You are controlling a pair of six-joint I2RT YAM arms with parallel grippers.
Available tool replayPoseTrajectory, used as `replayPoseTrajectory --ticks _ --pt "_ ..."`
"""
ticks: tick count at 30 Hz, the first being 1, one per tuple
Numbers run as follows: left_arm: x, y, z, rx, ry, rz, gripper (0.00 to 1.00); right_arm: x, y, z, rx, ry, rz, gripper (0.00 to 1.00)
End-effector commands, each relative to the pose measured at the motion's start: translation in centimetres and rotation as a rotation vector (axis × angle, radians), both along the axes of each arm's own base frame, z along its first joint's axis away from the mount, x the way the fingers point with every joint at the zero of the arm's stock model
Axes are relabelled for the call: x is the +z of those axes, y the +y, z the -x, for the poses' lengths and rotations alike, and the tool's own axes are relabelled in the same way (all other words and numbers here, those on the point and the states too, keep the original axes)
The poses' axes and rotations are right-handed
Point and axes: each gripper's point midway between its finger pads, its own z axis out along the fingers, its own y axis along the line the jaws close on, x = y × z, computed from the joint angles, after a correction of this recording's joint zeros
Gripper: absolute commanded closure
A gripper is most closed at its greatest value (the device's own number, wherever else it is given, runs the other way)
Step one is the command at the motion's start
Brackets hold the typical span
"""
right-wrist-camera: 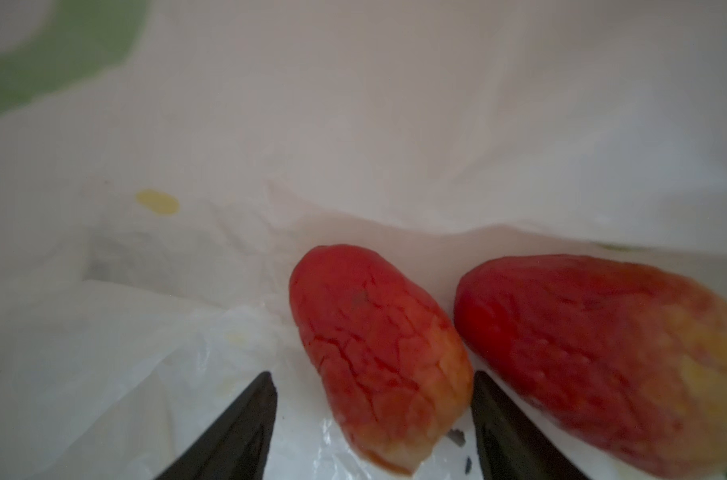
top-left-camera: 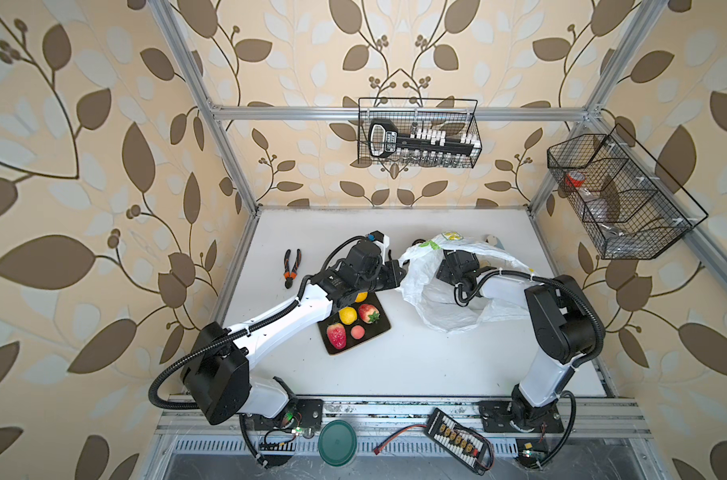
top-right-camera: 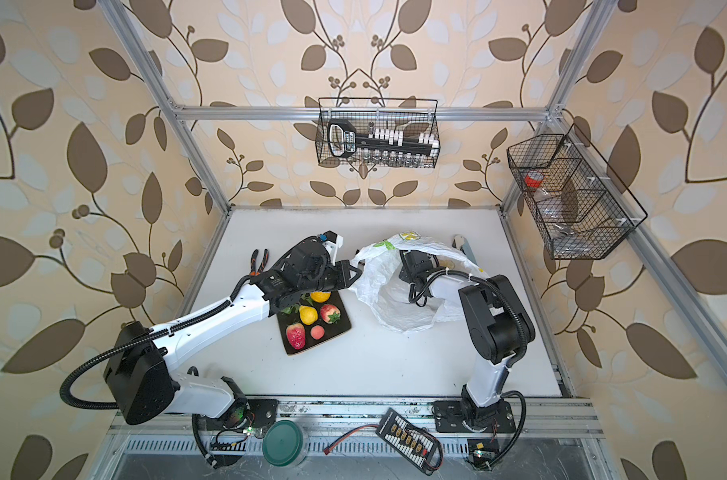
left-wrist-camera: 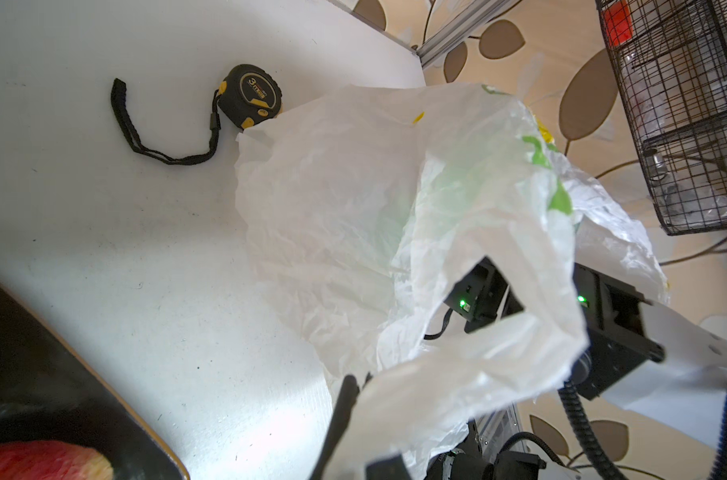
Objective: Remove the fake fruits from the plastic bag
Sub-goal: 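Close the right gripper on the nearer red pear inside the bag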
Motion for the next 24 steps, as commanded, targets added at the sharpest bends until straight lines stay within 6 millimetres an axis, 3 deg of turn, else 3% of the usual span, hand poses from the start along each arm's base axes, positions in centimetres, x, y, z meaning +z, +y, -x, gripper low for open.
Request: replayPoseTrajectory --ticks 1,12,18,24 --pt "2.0 -0.1 0.1 -0.008 -0.048 0.017 1.00 0.2 -0.3 -1.4 -0.028 -0.030 0.004 0.29" --pt "1.6 -0.1 0.1 -0.007 -0.042 0.011 1.00 -0.8 -0.5 -2.1 0.023 -0.020 0.043 0.42" --pt "1.4 -0.1 0.0 0.002 -0.041 0.011 1.00 -0.2 0.0 -0.8 0.072 -0.028 0.019 0.54" --pt "1.1 -0.2 -0.2 0.002 -0.035 0.014 1.00 1.0 1.9 1.3 0.154 -0.039 0.003 0.60"
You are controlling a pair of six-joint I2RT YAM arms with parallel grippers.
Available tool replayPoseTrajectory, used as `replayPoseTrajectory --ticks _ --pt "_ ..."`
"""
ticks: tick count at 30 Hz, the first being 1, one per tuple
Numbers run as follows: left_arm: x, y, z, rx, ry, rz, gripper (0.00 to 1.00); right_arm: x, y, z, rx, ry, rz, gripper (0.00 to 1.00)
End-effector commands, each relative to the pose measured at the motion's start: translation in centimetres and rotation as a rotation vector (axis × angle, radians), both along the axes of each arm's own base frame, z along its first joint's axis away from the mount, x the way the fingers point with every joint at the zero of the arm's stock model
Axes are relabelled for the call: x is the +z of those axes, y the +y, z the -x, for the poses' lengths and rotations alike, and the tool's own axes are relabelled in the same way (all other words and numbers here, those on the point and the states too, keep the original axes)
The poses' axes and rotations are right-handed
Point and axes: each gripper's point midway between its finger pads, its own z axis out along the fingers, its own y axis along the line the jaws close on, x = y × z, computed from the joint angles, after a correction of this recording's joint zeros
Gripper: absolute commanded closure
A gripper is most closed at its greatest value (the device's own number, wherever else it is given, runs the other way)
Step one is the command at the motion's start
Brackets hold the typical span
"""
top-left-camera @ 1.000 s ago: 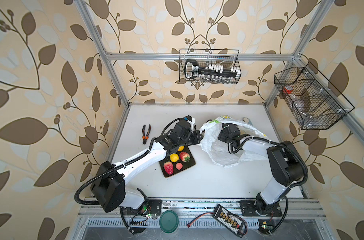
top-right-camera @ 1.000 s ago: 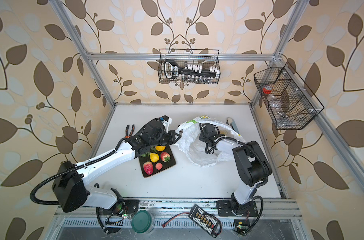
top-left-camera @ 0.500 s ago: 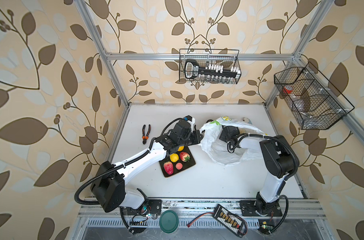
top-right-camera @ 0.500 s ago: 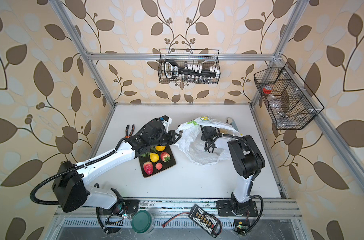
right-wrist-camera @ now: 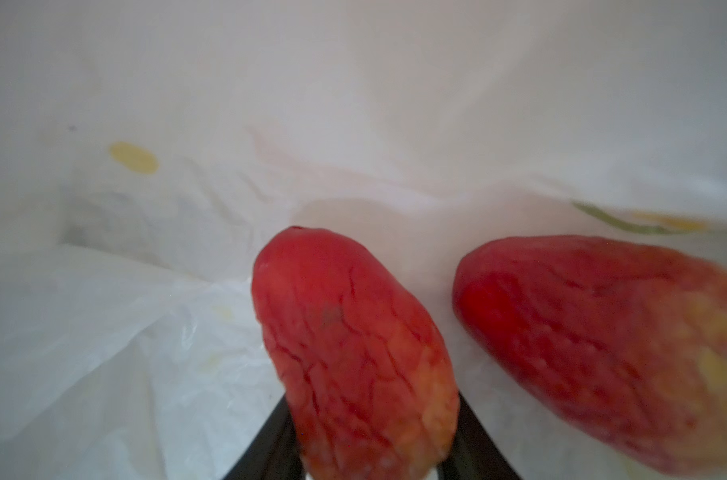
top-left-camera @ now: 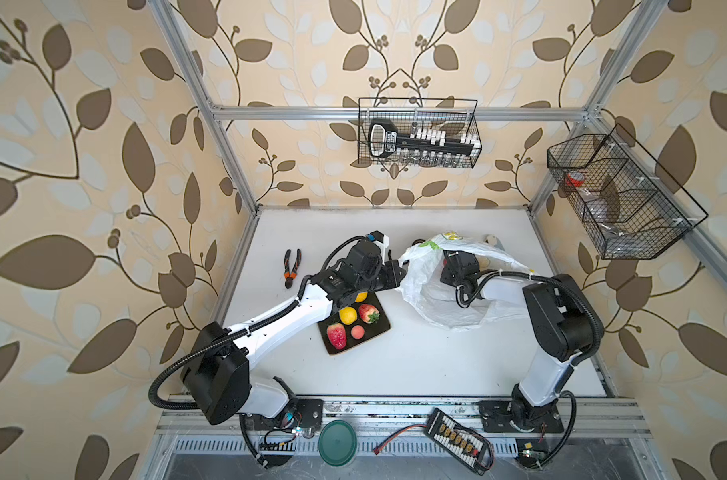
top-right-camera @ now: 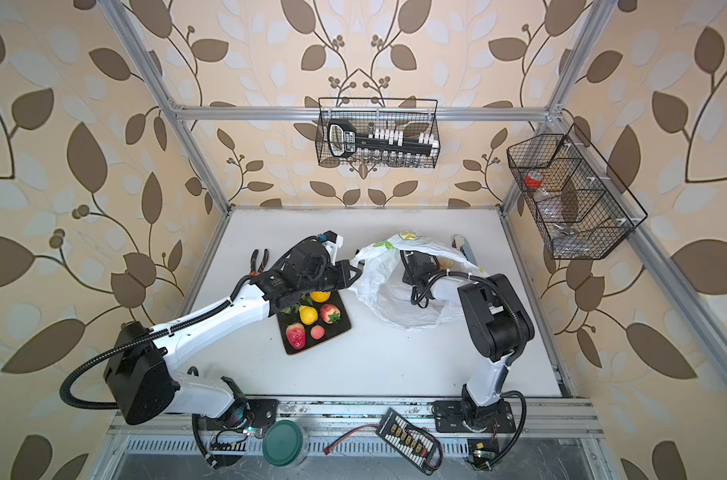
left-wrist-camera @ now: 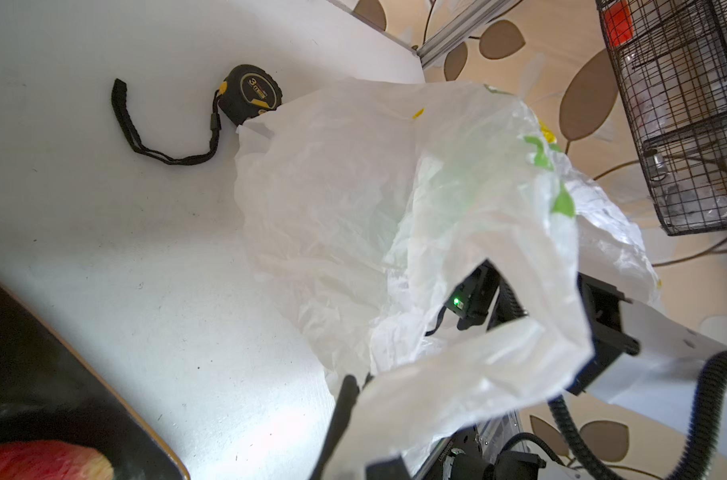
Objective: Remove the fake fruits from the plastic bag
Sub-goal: 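Close the right gripper on the nearer red pear inside the bag, then lift the red pear out of the bag and carry it over the mat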
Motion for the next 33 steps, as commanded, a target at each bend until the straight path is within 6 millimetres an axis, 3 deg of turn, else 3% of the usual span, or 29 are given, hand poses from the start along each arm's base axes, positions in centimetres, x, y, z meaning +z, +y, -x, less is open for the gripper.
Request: replayPoseTrajectory --ticks 1,6,16,26,27,33 --pt "1.1 -0.3 -0.2 0.001 -0.035 0.015 1.00 1.4 1.6 1.3 0.069 -0.019 -0.017 0.60" --pt "1.2 -0.3 -0.4 0.007 -0.037 0.015 1.00 2.8 3.5 3.5 0.126 -0.018 -0.043 0.61" --pt "0.8 -0.2 -1.0 0.035 -0.034 0.007 1.00 5.1 5.3 9.1 0.224 0.012 -0.132 0.64" --pt "1.1 -0.2 -2.0 0.056 -0.048 -0.002 1.00 6.9 5.6 13.0 0.298 0.031 -0.166 0.66" --pt "0.0 -0.4 -2.4 0.056 -0.030 -0.020 1.00 7.0 5.6 13.5 0.301 0.037 -0.166 0.66" --pt "-0.6 -0.7 -3.2 0.061 -0.017 -0.028 0.98 8.3 4.5 15.8 0.298 0.042 -0.170 0.66"
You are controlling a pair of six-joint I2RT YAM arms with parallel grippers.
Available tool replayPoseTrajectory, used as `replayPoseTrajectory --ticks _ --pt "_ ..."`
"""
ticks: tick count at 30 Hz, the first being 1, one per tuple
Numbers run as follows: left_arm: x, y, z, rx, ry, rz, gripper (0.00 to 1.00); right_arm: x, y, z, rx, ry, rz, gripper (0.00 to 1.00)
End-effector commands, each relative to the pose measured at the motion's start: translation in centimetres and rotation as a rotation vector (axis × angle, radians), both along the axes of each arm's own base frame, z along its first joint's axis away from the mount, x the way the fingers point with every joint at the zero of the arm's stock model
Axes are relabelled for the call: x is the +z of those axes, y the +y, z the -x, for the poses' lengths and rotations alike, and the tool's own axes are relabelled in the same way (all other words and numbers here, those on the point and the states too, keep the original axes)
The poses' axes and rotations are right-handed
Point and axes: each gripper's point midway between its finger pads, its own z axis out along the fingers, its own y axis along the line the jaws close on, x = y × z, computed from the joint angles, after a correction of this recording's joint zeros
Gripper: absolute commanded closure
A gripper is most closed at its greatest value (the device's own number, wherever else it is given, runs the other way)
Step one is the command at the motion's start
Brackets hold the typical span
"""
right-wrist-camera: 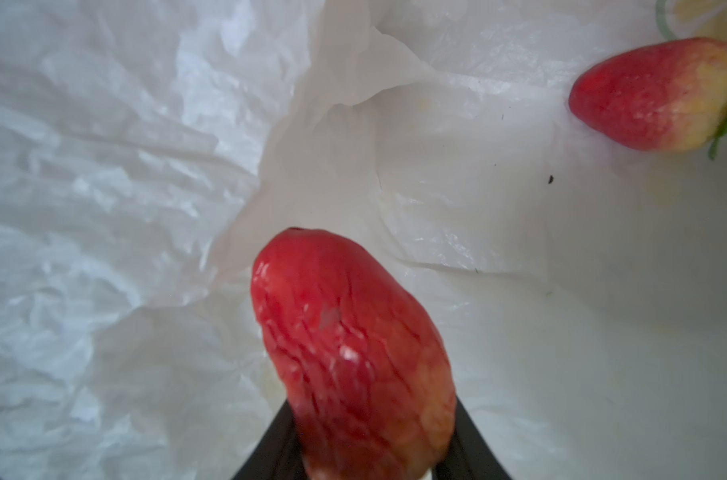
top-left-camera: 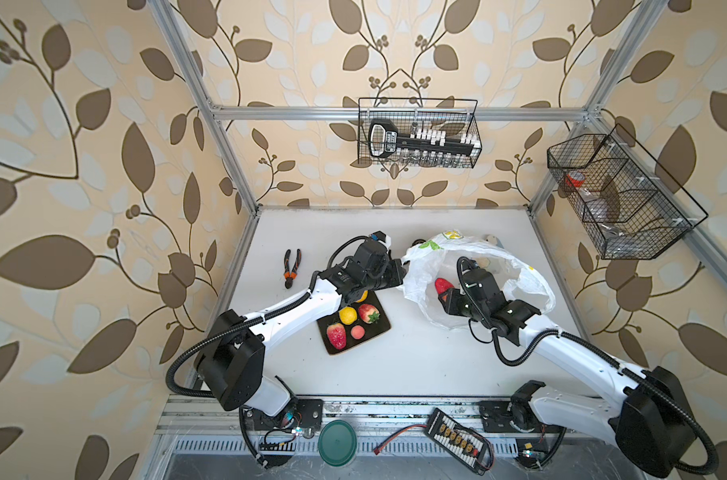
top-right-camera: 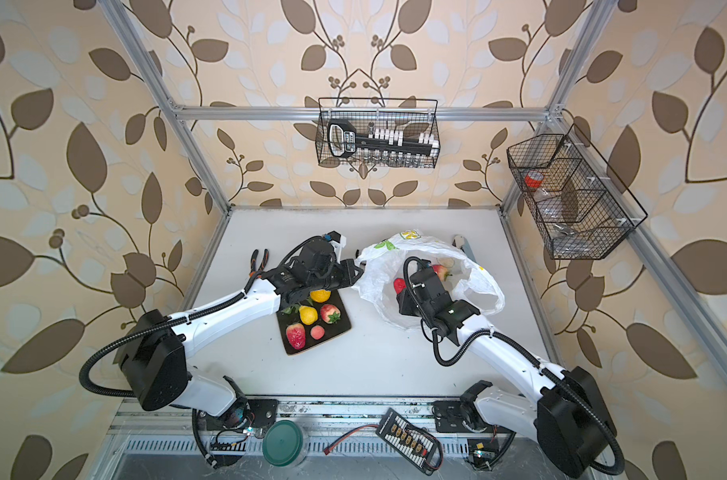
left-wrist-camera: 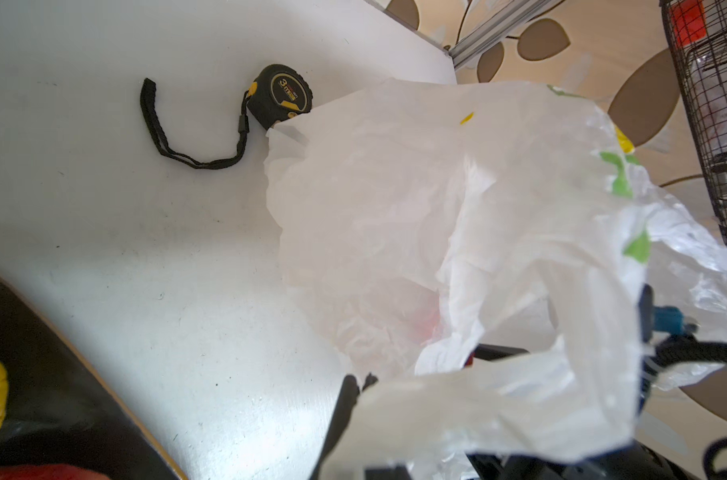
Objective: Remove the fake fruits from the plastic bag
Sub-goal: 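Lift the red pear out of the bag and carry it over the mat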
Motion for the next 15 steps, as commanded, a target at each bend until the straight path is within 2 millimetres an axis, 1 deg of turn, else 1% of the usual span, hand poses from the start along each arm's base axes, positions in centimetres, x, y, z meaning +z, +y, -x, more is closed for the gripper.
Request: replayPoseTrajectory --ticks 1,5,8,12,13,14,15 --pt "1.9 -0.4 -1.2 0.012 -0.044 0.026 0.94 -0.2 -1.1 2.2 -0.005 0.049 0.014 0.66" --pt "1.7 -0.8 -0.9 -0.008 -0.026 0.037 0.75 1.7 -1.7 3.3 -0.001 0.016 -0.001 0.65" --pt "1.9 -0.8 -0.5 -0.024 -0.019 0.048 0.60 3.6 -2.0 3.8 0.022 -0.042 -0.014 0.65" --pt "3.0 -0.8 0.8 -0.084 -0.040 0.057 0.40 6.2 -1.9 4.4 0.076 -0.111 -0.019 0.65" --pt "3.3 -0.8 1.2 -0.102 -0.049 0.053 0.32 6.8 -1.9 4.5 0.090 -0.126 -0.018 0.65" --pt "4.0 -0.5 1.7 -0.114 -0.065 0.056 0.15 7.3 -1.8 4.6 0.106 -0.143 -0.020 0.65" --pt "4.7 -0.2 2.2 -0.129 -0.083 0.052 0.02 7.9 -1.7 4.7 0.124 -0.162 -0.020 0.65"
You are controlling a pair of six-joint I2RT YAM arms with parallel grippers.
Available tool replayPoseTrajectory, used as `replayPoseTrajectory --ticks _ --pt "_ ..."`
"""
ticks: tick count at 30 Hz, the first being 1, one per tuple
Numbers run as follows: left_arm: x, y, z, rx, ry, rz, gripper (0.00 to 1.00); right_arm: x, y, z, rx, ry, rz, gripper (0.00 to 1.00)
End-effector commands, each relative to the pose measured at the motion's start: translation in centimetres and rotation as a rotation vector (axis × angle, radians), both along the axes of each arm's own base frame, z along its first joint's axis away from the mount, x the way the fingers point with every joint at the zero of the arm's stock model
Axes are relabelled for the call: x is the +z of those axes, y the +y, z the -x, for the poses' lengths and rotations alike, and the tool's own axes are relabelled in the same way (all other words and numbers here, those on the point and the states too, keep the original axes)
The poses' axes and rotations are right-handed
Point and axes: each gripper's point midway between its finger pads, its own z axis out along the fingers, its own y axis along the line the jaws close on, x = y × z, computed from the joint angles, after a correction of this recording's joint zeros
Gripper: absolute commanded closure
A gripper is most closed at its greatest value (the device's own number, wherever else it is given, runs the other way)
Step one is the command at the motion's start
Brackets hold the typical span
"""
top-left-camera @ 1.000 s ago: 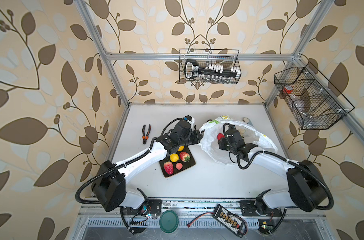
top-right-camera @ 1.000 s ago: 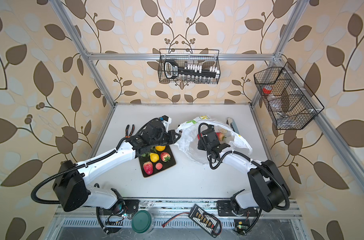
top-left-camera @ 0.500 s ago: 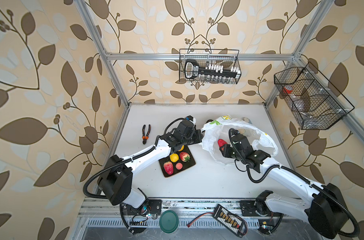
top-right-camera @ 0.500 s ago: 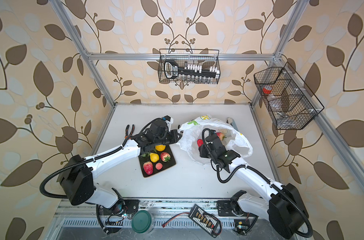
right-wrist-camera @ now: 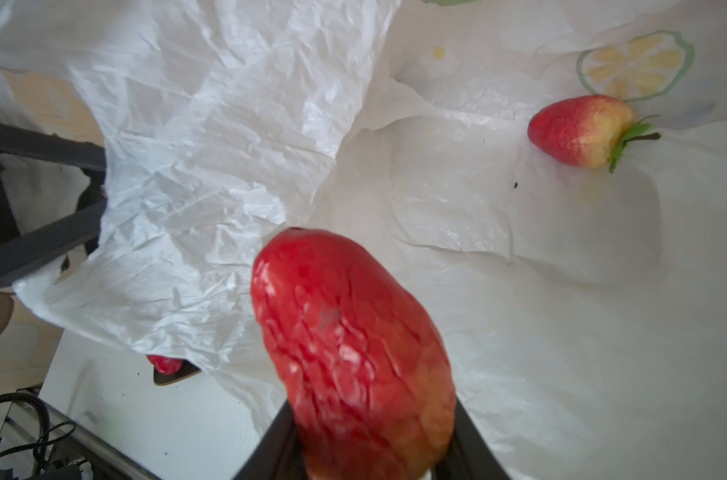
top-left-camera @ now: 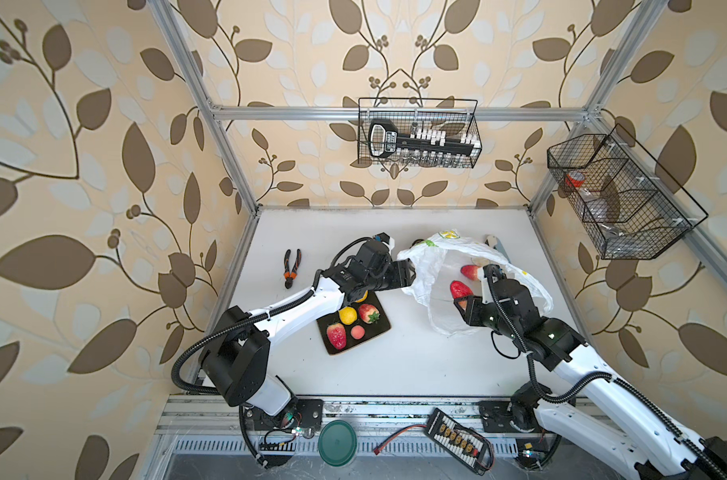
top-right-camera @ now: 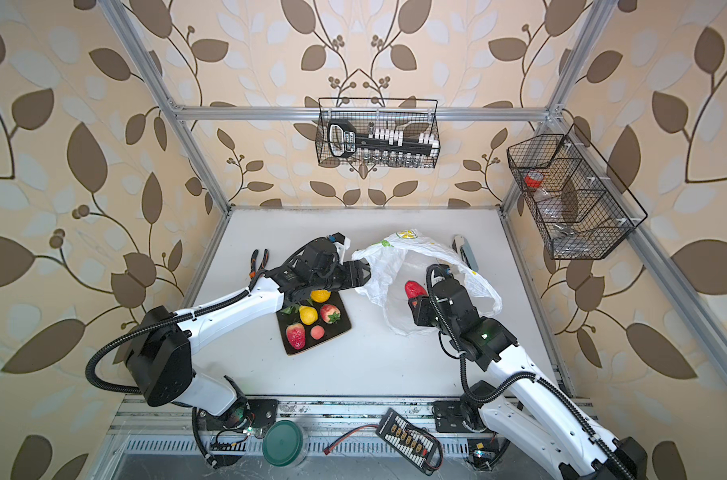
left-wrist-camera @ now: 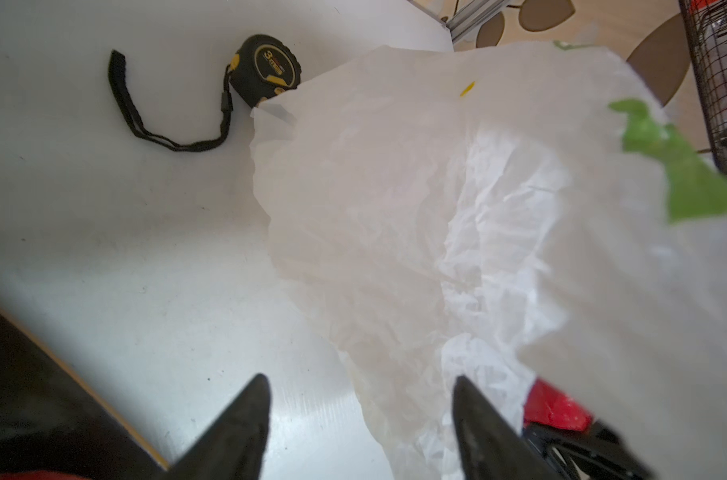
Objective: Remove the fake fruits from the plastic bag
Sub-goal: 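Lift the red pear out of the bag and carry it over the mat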
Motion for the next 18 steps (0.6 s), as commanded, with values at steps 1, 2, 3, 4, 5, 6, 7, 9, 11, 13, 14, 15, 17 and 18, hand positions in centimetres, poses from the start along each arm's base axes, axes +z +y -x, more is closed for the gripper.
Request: replayPoseTrajectory --ticks 1,2,3,4,5,6,7,9,11,13,14,15,17,18 --pt "5.0 0.7 1.8 -0.076 -0.108 0.045 0.01 2.5 0.4 0.7 0.081 -0.063 0.016 0.65" --pt "5.3 1.1 2.2 -0.084 -0.119 0.038 0.01 3.1 0.4 0.8 0.093 -0.081 0.016 0.65" --pt "5.8 1.4 2.7 -0.097 -0.136 0.029 0.01 3.7 0.5 0.9 0.108 -0.099 0.017 0.65" --pt "6.1 1.8 3.2 -0.110 -0.146 0.020 0.01 4.3 0.6 1.0 0.118 -0.114 0.018 0.65" --pt "6.6 2.1 3.6 -0.118 -0.158 0.013 0.01 4.8 0.6 1.0 0.128 -0.124 0.021 0.65" --pt "7.1 2.6 4.1 -0.126 -0.175 0.002 0.01 5.4 0.7 1.1 0.138 -0.137 0.024 0.65" --pt "7.6 3.4 4.4 -0.113 -0.187 -0.017 0.01 6.0 0.7 1.1 0.146 -0.149 0.027 0.65" --pt "9.1 5.2 4.8 -0.061 -0.221 -0.056 0.01 7.1 0.8 1.0 0.156 -0.169 0.029 0.65" --pt "11.0 7.2 5.1 0.004 -0.260 -0.079 0.01 8.4 0.9 1.0 0.166 -0.196 0.023 0.65" --pt "12.7 9.2 5.2 0.091 -0.292 -0.105 0.01 9.7 1.3 0.7 0.178 -0.217 0.015 0.66" --pt "13.1 10.3 5.0 0.136 -0.295 -0.122 0.01 10.2 1.6 0.5 0.190 -0.223 0.011 0.66" --pt "13.5 11.5 4.8 0.189 -0.294 -0.143 0.01 10.7 2.1 0.3 0.204 -0.221 0.007 0.66" --pt "13.6 14.0 4.3 0.300 -0.274 -0.183 0.01 12.0 3.4 -0.1 0.240 -0.235 -0.003 0.66" --pt "13.5 15.3 3.9 0.359 -0.260 -0.204 0.01 12.7 4.3 -0.3 0.263 -0.248 -0.006 0.67"
